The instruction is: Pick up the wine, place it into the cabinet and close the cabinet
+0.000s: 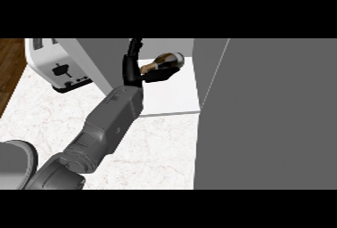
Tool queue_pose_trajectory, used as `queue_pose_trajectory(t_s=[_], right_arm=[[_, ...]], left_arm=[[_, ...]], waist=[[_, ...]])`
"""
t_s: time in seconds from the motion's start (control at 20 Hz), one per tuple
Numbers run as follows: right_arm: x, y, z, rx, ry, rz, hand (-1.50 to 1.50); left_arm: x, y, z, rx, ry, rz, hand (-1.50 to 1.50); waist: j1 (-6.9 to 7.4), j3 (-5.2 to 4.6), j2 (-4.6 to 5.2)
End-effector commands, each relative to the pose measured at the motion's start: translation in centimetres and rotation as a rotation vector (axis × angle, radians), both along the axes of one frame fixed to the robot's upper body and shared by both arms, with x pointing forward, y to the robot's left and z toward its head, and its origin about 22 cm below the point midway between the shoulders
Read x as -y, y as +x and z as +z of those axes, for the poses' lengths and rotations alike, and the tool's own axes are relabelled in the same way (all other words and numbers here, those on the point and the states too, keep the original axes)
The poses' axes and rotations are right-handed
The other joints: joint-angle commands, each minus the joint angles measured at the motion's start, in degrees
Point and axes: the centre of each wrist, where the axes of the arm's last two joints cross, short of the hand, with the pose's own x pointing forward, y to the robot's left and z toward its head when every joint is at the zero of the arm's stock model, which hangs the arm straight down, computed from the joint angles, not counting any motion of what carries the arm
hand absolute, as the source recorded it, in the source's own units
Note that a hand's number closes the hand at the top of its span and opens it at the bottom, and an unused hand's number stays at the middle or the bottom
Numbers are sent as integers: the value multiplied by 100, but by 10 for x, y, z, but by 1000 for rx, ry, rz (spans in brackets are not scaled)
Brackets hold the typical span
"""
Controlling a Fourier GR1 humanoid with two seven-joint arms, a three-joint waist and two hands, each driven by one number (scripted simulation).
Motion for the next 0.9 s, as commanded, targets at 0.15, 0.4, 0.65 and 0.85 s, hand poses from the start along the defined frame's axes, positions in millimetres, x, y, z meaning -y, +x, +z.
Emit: queue_pose_trajectory(t_s=[0.15, 0.4, 0.65, 0.85], right_arm=[[4, -5, 5, 20, 22, 26, -150], [3, -16, 6, 21, 17, 50, -150], [3, -16, -5, 21, 15, 37, -150], [0, -12, 2, 6, 8, 32, -150]], left_arm=[[-21, -2, -10, -20, 16, 51, -150], [-24, -7, -19, 28, 1, 56, -150], [-10, -12, -23, 45, -5, 41, -150], [-29, -17, -36, 62, -40, -26, -150]], waist=[[-52, -20, 65], [-72, -22, 51], [-109, -18, 49], [13, -25, 32]])
